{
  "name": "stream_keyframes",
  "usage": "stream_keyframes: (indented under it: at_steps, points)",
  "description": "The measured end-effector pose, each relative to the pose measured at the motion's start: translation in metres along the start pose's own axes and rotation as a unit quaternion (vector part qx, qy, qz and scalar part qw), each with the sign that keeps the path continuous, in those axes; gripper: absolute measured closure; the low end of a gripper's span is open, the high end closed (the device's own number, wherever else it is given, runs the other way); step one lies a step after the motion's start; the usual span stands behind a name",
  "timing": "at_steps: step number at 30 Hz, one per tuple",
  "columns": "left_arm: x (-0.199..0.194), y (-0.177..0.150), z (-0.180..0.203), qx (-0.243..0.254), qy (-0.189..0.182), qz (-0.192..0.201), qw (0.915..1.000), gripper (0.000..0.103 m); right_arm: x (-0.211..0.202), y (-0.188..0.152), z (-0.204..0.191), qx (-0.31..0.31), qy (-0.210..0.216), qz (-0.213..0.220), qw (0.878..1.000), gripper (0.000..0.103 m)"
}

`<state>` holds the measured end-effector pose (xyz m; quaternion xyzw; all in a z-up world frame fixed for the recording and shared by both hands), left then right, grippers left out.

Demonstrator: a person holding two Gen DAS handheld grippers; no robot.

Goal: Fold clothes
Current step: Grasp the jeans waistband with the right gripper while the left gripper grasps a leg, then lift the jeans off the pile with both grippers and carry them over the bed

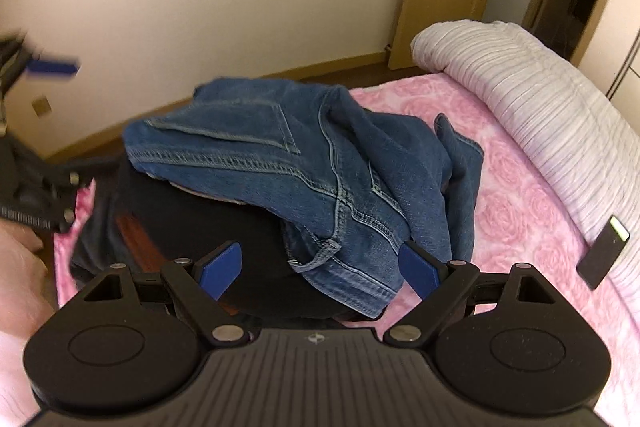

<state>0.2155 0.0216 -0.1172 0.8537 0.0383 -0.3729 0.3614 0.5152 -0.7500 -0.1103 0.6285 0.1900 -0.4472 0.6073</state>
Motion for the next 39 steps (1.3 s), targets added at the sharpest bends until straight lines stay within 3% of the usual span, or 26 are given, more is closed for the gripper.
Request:
stream_keyframes:
  at_steps: [4,8,9,11,14,21,25,26,29,32,35,39]
  points:
    - [0.040,-0.006,0.012,0.120,-0.057,0.007,0.9911,0.017,0.030,-0.002,-0.001,-0.030,-0.001,-0.016,0.999,0.015]
    - [0.067,-0.011,0.019,0.186,-0.098,0.015,0.9774,0.034,0.060,-0.004,-0.003,-0.057,0.000,-0.024,0.998,0.015]
    - [0.070,-0.011,0.019,0.193,-0.116,0.016,0.9742,0.048,0.067,-0.005,-0.004,-0.064,-0.001,-0.025,0.998,0.015]
    - [0.075,-0.007,0.013,0.185,-0.151,0.009,0.9709,0.058,0.083,-0.007,-0.006,-0.082,-0.002,-0.032,0.996,0.015]
    - [0.072,0.005,-0.009,0.135,-0.181,0.017,0.9740,0.064,0.097,-0.007,-0.006,-0.090,-0.001,-0.027,0.996,0.015]
    - [0.067,0.047,-0.050,0.060,-0.205,0.064,0.9748,0.069,0.116,0.006,-0.007,-0.089,0.007,0.005,0.996,0.015]
    - [0.062,0.072,-0.058,0.056,-0.211,0.087,0.9720,0.069,0.115,0.016,0.000,-0.061,0.001,0.014,0.998,0.038]
    - [0.061,0.078,-0.059,0.058,-0.211,0.093,0.9714,0.069,0.113,0.019,0.003,-0.052,-0.001,0.016,0.999,0.050]
    - [0.053,0.094,-0.064,0.061,-0.209,0.110,0.9698,0.071,0.109,0.027,0.011,-0.024,-0.008,0.021,0.999,0.065]
    - [0.036,0.116,-0.068,0.050,-0.210,0.140,0.9664,0.086,0.074,0.034,0.029,-0.009,-0.030,0.052,0.998,0.074]
    - [0.009,0.141,-0.063,0.044,-0.207,0.172,0.9622,0.088,0.029,0.033,0.049,0.012,-0.052,0.079,0.995,0.076]
    - [-0.041,0.171,-0.042,0.051,-0.221,0.222,0.9481,0.089,-0.041,0.011,0.076,0.048,-0.074,0.107,0.990,0.078]
Point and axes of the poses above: each gripper's, at about its wrist camera, not at the fingertips, and x roughly the way its jaws point, z to its right, y to its top, the point moved 3 cm from there along x, roughly the way its jaws point, and after that the axes turned 4 degrees about -y, right-handed, at the moved point
